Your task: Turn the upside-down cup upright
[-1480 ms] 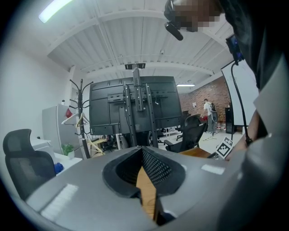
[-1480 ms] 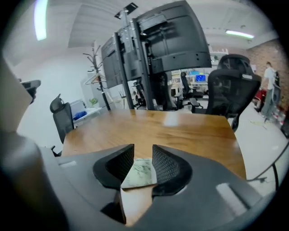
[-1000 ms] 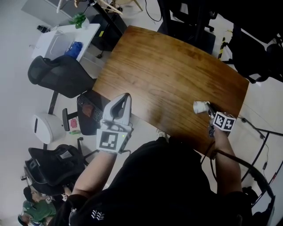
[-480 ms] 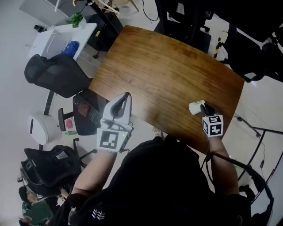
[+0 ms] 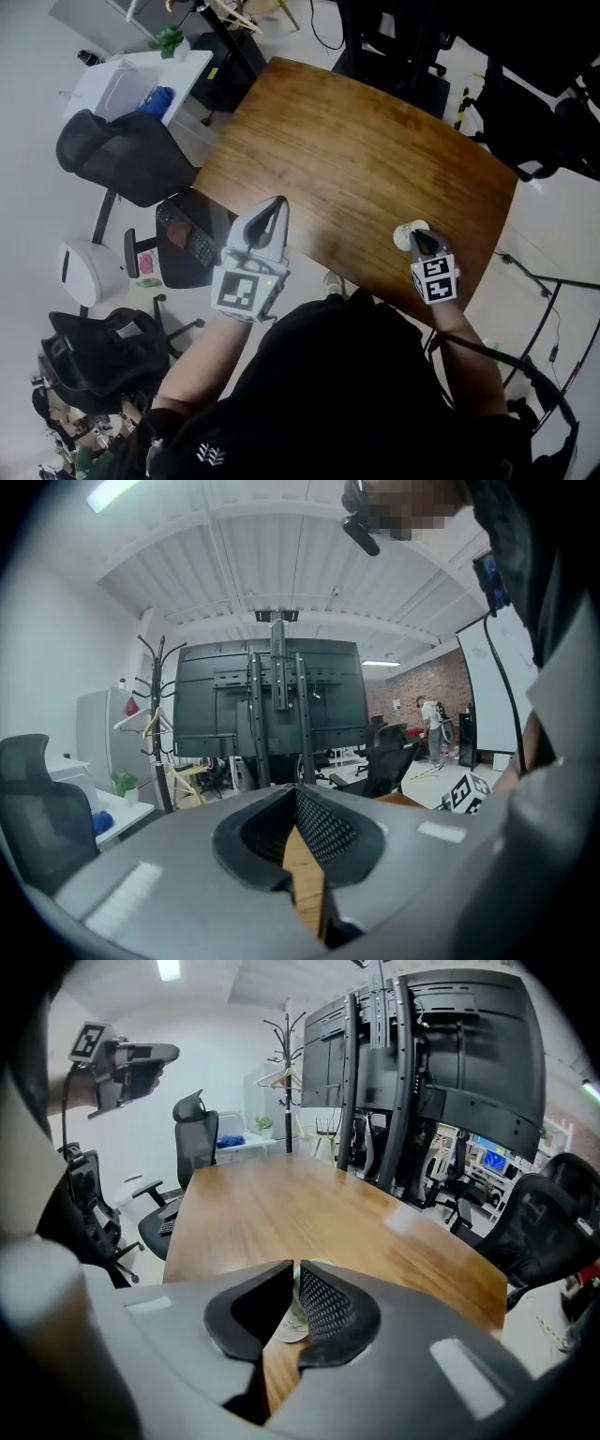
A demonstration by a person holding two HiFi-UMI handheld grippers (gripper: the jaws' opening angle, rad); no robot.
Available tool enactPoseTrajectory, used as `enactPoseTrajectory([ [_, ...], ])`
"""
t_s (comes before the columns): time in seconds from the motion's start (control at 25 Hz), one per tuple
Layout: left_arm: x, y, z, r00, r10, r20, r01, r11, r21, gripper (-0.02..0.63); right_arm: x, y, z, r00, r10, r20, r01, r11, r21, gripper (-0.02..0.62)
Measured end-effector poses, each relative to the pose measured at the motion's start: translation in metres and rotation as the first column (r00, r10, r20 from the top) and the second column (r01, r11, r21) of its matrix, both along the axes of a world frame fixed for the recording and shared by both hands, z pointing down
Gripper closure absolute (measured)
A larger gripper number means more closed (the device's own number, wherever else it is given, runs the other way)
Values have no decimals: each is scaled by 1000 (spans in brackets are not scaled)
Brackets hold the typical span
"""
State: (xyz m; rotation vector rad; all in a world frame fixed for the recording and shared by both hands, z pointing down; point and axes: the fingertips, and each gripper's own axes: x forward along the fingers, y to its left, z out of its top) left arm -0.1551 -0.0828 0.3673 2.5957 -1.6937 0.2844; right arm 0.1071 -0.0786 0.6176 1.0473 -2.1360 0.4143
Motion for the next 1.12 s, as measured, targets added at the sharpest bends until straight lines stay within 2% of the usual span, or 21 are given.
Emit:
enactPoseTrajectory([
  [0.32, 10, -11, 12, 999, 32, -10, -32, 999, -11, 606, -18, 12, 17, 1000, 19, 10, -19, 1000, -6, 584],
  [0.48, 17, -14, 17, 998, 69, -10, -69, 997, -18, 606, -13, 8, 19, 992, 97, 77, -95, 995, -36, 583],
  [0.6, 19, -19, 18, 996, 89, -18, -89, 996, -19, 606, -14, 7, 13, 988, 98, 120, -93, 995, -47, 567],
  [0.72, 19, -24, 19, 994, 111, -20, -112, 994, -19, 606, -13, 8, -3, 981, 104, 162, -105, 994, -1, 526],
  [0.88, 18, -31, 21, 991, 130, -19, -130, 991, -22, 606, 16, 1, -20, 962, 210, 175, -226, 971, 76, 512],
  [1.0, 19, -38, 18, 990, 138, -24, -138, 990, -18, 606, 38, -7, -6, 935, 302, 184, -310, 951, 12, 479],
  [1.12, 20, -39, 14, 988, 151, -14, -151, 988, -12, 606, 48, -10, 11, 870, 409, 275, -391, 913, -120, 486],
])
